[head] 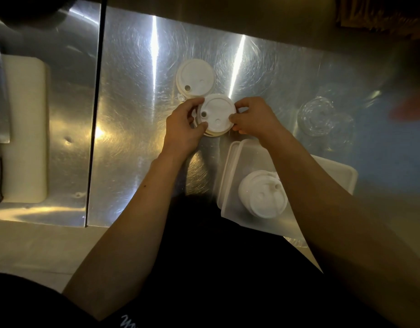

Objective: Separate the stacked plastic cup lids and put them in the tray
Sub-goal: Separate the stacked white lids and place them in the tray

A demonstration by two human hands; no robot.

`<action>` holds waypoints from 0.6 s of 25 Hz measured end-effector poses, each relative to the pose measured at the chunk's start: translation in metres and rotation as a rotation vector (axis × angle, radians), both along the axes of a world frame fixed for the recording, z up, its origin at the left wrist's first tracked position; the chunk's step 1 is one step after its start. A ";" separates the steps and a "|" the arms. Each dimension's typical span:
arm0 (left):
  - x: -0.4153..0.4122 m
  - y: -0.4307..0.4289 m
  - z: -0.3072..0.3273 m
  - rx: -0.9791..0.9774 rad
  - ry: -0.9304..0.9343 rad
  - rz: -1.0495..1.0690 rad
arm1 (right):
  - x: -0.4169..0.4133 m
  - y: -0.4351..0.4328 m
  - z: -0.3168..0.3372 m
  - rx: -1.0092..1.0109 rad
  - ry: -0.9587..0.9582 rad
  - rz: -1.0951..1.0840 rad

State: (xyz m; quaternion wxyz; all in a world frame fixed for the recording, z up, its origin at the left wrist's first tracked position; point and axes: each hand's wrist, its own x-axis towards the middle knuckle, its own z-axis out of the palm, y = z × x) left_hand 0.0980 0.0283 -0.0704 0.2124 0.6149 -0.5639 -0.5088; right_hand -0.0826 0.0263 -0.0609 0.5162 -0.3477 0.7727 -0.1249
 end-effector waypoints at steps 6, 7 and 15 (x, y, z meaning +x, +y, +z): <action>0.000 0.001 0.004 -0.006 0.016 -0.014 | 0.000 0.000 0.003 -0.012 -0.010 -0.051; 0.000 0.002 0.004 -0.009 0.017 -0.011 | -0.001 -0.001 0.004 -0.014 -0.014 -0.064; 0.002 0.004 0.009 -0.036 0.039 0.013 | -0.002 0.003 0.016 -0.096 -0.030 -0.066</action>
